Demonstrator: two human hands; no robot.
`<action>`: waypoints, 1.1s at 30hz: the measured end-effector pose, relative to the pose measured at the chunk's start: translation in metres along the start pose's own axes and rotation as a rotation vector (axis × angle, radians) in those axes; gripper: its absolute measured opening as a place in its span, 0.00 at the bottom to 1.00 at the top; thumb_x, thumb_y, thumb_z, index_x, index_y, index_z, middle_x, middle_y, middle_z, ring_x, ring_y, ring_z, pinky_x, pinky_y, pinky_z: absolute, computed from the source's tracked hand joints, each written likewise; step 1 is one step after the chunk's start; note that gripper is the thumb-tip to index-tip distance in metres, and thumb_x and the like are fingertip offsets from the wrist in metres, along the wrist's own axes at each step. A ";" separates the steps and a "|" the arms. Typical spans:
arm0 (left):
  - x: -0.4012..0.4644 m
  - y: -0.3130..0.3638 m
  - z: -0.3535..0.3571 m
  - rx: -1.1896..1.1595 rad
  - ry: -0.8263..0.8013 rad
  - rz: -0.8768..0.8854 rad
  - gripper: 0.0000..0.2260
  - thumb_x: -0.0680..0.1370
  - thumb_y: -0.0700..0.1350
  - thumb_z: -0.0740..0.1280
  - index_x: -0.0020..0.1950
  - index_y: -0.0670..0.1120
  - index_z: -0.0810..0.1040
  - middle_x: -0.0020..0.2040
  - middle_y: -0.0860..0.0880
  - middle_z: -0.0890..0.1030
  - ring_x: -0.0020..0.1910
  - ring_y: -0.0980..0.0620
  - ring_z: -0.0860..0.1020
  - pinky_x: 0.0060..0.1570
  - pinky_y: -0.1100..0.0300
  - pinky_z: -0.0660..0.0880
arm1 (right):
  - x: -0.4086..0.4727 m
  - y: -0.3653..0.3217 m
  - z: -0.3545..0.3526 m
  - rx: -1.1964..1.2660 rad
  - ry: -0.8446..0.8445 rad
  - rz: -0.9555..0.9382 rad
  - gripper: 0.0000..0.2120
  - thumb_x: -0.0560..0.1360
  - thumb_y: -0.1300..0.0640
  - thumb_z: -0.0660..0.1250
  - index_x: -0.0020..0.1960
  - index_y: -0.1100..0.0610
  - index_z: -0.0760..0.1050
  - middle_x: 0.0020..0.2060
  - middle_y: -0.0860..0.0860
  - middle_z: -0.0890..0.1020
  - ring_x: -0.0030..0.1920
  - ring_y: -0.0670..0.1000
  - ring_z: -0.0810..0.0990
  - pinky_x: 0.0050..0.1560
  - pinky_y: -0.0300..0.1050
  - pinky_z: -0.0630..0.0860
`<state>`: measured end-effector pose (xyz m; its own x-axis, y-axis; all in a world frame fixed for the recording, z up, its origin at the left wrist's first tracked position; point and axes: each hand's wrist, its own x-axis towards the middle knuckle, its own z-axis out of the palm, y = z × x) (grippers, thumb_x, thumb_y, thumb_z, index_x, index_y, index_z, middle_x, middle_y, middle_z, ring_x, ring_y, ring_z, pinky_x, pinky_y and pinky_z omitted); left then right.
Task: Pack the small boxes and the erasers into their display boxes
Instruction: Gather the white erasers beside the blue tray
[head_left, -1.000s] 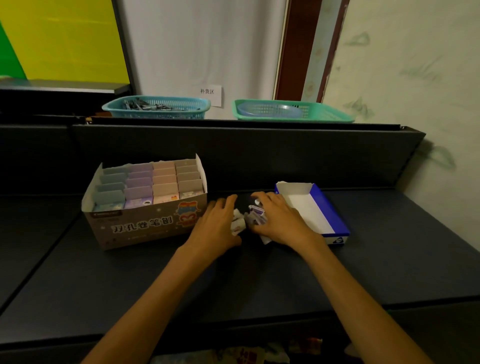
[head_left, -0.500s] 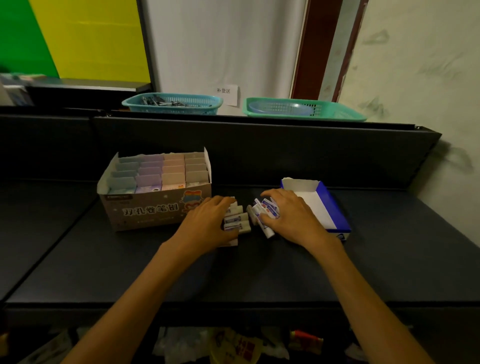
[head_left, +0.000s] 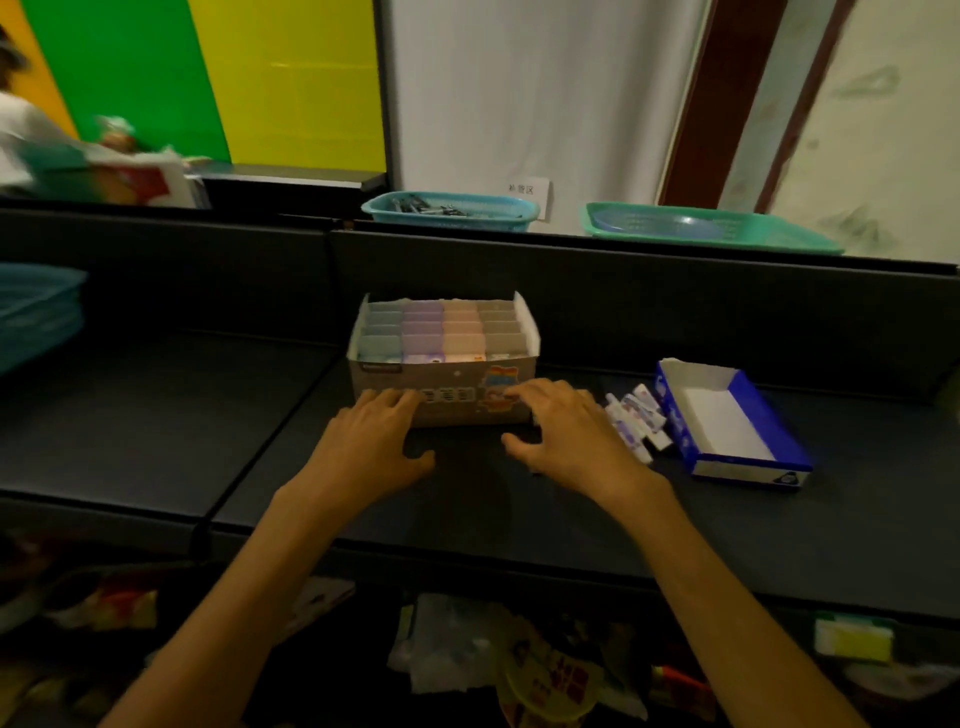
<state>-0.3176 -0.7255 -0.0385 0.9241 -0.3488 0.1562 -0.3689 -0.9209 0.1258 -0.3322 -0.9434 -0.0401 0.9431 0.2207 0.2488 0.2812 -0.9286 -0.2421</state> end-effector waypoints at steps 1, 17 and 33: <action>-0.006 -0.015 -0.004 0.017 -0.005 -0.030 0.31 0.74 0.59 0.66 0.73 0.50 0.60 0.71 0.48 0.65 0.69 0.48 0.64 0.63 0.50 0.67 | 0.005 -0.015 0.004 -0.003 -0.002 -0.015 0.27 0.75 0.44 0.65 0.72 0.49 0.64 0.69 0.48 0.68 0.68 0.50 0.65 0.67 0.46 0.62; -0.115 -0.268 -0.064 0.122 0.043 -0.225 0.34 0.74 0.59 0.65 0.75 0.50 0.56 0.71 0.49 0.64 0.69 0.45 0.63 0.63 0.49 0.67 | 0.086 -0.270 0.089 -0.045 -0.022 -0.149 0.30 0.75 0.42 0.64 0.73 0.51 0.62 0.70 0.49 0.68 0.69 0.51 0.65 0.69 0.49 0.61; -0.102 -0.499 -0.117 0.149 0.151 -0.357 0.31 0.74 0.58 0.67 0.73 0.50 0.61 0.69 0.46 0.68 0.67 0.46 0.66 0.61 0.48 0.68 | 0.253 -0.431 0.170 0.051 -0.055 -0.276 0.29 0.75 0.44 0.66 0.72 0.49 0.62 0.69 0.49 0.68 0.70 0.49 0.64 0.69 0.49 0.61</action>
<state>-0.2396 -0.2103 -0.0026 0.9623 0.0165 0.2716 0.0011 -0.9984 0.0569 -0.1841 -0.4367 -0.0325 0.8375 0.4802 0.2606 0.5357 -0.8154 -0.2192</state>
